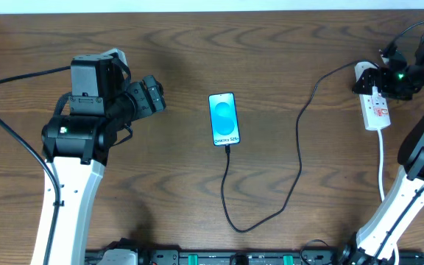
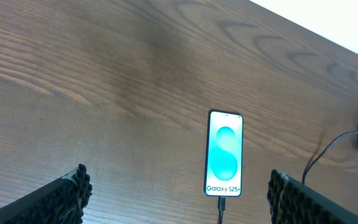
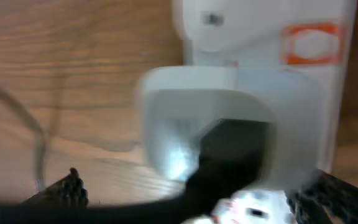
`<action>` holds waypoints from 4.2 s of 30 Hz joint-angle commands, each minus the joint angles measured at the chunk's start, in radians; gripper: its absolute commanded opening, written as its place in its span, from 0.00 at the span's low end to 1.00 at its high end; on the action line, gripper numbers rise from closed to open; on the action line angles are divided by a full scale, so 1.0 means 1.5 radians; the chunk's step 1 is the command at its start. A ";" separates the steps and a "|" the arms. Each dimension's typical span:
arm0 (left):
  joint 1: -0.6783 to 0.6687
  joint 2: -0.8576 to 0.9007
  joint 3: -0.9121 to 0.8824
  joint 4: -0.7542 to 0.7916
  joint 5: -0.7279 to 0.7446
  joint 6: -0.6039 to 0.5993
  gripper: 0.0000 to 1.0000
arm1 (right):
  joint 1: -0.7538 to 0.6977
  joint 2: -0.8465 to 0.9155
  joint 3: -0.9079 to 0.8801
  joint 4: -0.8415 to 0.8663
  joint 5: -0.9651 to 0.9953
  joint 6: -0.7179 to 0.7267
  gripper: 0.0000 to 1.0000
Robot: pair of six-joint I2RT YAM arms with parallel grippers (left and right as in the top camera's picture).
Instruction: Plug charger to phone and switch on socket
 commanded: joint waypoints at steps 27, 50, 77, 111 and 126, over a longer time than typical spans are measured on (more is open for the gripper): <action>0.001 0.002 0.006 -0.002 -0.009 0.009 0.92 | 0.007 -0.223 0.012 -0.067 0.136 0.244 0.99; 0.001 0.002 0.006 -0.002 -0.009 0.009 0.92 | 0.008 -0.439 0.012 -0.112 0.123 0.244 0.99; 0.011 -0.159 -0.210 0.179 -0.081 0.009 0.92 | 0.008 -0.439 0.012 -0.112 0.123 0.244 0.99; 0.077 -0.834 -0.874 0.492 -0.093 0.159 0.92 | 0.008 -0.439 0.012 -0.112 0.123 0.244 0.99; 0.077 -0.834 -0.874 0.494 -0.091 0.176 0.93 | 0.008 -0.439 0.012 -0.112 0.123 0.244 0.99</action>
